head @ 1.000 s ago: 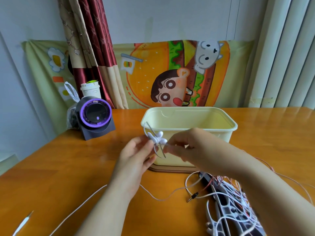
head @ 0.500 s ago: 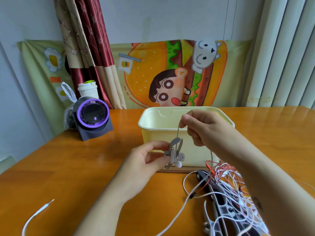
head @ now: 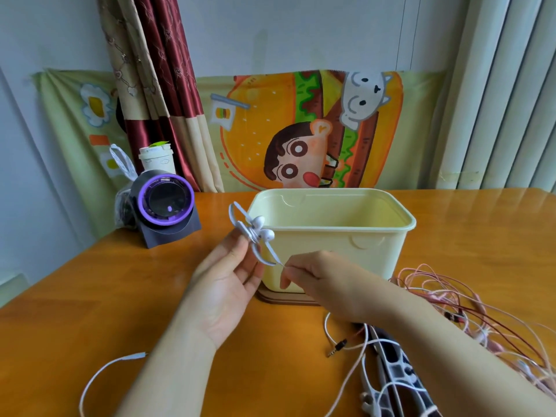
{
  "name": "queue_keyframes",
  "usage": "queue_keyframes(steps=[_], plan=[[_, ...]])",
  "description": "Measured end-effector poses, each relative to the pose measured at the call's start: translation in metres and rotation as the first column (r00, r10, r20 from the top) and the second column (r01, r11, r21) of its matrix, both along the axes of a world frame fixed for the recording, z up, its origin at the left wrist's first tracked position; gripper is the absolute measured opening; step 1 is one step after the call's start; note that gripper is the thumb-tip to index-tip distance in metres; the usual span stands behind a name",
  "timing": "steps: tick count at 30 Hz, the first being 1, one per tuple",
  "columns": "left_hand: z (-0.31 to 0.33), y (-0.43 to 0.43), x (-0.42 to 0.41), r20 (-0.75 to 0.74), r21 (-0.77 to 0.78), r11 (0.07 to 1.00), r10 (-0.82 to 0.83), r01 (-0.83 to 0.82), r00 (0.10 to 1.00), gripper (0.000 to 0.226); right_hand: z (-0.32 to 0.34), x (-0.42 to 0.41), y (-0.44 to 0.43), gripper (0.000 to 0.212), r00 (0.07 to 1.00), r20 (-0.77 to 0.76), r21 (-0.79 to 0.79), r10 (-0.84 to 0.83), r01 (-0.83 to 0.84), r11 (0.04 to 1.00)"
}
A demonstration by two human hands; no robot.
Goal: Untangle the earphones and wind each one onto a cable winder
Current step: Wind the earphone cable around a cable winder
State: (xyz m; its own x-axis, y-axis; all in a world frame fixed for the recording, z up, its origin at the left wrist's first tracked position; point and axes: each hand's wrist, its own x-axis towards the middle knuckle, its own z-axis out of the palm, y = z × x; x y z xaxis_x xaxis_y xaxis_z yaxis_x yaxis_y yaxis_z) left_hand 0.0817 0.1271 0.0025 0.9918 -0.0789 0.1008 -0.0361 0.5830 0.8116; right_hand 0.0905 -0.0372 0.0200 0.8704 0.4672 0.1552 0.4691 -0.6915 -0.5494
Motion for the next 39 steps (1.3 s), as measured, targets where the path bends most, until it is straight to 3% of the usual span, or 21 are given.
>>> queue_keyframes(steps=[8, 12, 17, 21, 31, 36, 39], plan=[[-0.003, -0.003, 0.000, -0.069, 0.068, 0.996, 0.067, -0.062, 0.995, 0.031, 0.014, -0.012, 0.002, 0.029, 0.995, 0.090, -0.037, 0.052, -0.049, 0.998], [-0.007, -0.001, 0.001, 0.009, 0.298, 0.945, 0.139, -0.136, 0.990, 0.027, 0.028, -0.013, -0.005, 0.029, 0.980, 0.198, 0.104, -0.027, 0.006, 0.995], [-0.008, -0.004, -0.004, 0.077, 0.576, 0.816, -0.113, 0.048, 0.991, 0.038, 0.040, -0.012, -0.017, 0.030, 0.949, 0.266, 0.268, -0.167, 0.093, 0.959], [-0.008, -0.004, -0.007, 0.075, 0.634, 0.761, -0.236, 0.137, 0.969, 0.036, 0.037, -0.007, -0.022, 0.030, 0.941, 0.266, 0.306, -0.211, 0.125, 0.944], [-0.001, 0.003, -0.010, 0.031, 0.497, 0.824, -0.332, 0.274, 0.943, 0.041, 0.021, 0.007, -0.019, 0.033, 0.960, 0.159, 0.414, -0.231, 0.148, 0.898], [0.002, 0.005, -0.010, 0.086, 0.241, 0.901, -0.390, 0.361, 0.917, 0.052, 0.008, 0.011, -0.018, 0.033, 0.969, 0.094, 0.422, -0.230, 0.170, 0.891], [0.000, 0.005, -0.003, 0.046, 0.032, 0.956, -0.294, 0.293, 0.955, 0.061, -0.004, 0.011, -0.006, 0.039, 0.983, 0.090, 0.326, -0.157, 0.120, 0.938]])
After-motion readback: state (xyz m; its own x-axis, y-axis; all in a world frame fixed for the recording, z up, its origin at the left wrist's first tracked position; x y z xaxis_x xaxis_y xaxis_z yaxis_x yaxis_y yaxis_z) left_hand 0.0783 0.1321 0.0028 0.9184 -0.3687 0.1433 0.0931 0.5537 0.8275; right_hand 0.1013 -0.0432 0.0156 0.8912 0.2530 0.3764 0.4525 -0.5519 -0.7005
